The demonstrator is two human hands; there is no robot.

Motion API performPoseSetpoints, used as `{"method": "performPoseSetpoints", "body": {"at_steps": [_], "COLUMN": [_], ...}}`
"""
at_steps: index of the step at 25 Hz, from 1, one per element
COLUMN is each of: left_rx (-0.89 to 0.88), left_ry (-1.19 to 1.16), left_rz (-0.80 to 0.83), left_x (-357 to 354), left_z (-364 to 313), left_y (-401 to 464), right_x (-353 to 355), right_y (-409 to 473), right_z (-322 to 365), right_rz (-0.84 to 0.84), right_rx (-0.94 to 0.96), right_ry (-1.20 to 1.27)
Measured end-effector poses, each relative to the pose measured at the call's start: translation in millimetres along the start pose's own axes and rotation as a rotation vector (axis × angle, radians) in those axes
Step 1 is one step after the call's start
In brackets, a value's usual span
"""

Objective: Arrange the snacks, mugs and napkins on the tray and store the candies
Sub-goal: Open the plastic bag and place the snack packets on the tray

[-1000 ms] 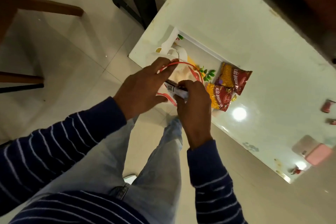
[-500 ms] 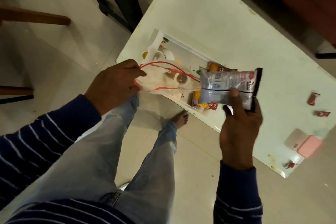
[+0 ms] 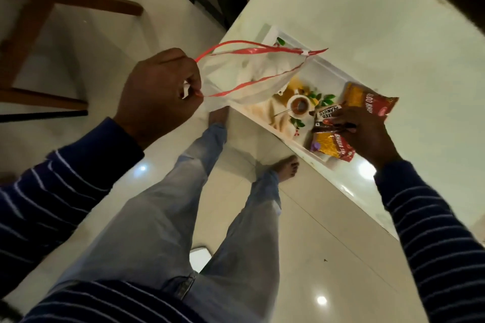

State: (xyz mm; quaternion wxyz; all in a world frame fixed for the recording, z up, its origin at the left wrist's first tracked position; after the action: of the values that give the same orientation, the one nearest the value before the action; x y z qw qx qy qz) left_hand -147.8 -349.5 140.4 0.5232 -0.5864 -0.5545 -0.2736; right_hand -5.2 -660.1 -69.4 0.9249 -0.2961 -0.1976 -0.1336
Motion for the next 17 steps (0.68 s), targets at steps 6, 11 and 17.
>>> {"method": "performPoseSetpoints", "body": {"at_steps": [6,11,17], "left_rx": [0.042,0.037,0.082], "left_ry": [-0.113,-0.163,-0.211], "left_rz": [0.031,0.021,0.004], "left_x": [-20.7,-25.5,-30.6], "left_z": [6.6,-7.5,-21.5], "left_y": [-16.6,-18.2,-16.4], "right_x": [-9.8,27.4,-0.4], "right_y": [36.1,28.2,16.0], "right_z": [-33.9,-41.0,-8.8], "right_rz": [0.265,0.075,-0.075], "right_rx": [-0.049,-0.084,-0.101], "right_ry": [-0.137,-0.255,-0.623]}}
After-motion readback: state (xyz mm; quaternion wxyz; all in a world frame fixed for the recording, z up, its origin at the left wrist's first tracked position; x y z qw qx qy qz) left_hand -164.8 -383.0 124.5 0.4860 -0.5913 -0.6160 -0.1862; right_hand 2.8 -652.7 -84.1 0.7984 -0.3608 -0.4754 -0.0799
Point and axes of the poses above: each hand's wrist, its own y-axis towards the middle knuckle, its own x-axis out of the back of the hand, z = x × y, the point moved 10 cm from there along y, towards the middle knuckle, and after that the axes turned 15 degrees about z, right-handed, at the moved point
